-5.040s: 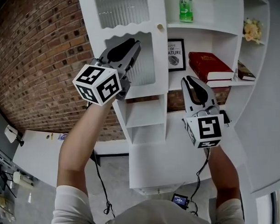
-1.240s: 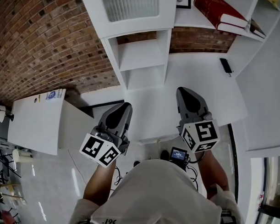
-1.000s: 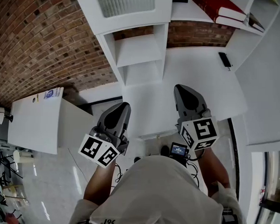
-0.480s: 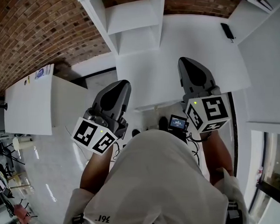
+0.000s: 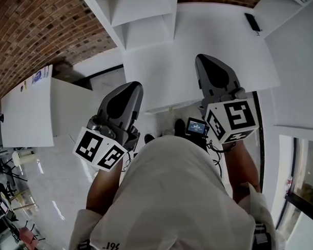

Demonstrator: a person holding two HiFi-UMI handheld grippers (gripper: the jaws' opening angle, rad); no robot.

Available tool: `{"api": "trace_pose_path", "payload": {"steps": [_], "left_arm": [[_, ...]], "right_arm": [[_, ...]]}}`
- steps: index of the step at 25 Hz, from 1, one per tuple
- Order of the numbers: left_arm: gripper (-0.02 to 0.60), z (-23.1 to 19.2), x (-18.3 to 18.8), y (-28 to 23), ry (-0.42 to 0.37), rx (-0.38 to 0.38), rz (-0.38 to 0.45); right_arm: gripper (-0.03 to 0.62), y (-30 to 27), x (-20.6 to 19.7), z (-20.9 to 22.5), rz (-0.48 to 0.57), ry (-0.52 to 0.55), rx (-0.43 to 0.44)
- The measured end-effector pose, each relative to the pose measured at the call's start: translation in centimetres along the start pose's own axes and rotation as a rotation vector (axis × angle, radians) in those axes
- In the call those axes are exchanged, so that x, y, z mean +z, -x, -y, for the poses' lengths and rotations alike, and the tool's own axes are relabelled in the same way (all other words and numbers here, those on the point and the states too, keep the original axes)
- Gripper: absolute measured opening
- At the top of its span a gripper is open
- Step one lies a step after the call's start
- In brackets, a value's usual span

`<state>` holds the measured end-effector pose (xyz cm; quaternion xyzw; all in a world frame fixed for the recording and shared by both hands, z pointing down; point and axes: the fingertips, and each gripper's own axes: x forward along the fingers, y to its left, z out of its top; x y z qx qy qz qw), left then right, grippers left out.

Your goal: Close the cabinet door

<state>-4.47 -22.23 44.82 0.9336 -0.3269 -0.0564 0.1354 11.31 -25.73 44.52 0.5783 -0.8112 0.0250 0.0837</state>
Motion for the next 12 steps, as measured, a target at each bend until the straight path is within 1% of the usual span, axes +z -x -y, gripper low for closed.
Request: {"api": "trace_pose_path", "payload": {"steps": [7, 12], "left_arm": [[0.017, -0.3, -0.3, 0.6, 0.009, 0.003, -0.006], [0.017, -1.2, 0.6, 0.8, -0.006, 0.026, 0.007]], "right_arm": [[0.026, -0.2, 0.2, -0.8, 0.002, 0.034, 0.011], [0.026, -1.9, 1.8, -1.4, 0.029, 0.069, 0.053]]}}
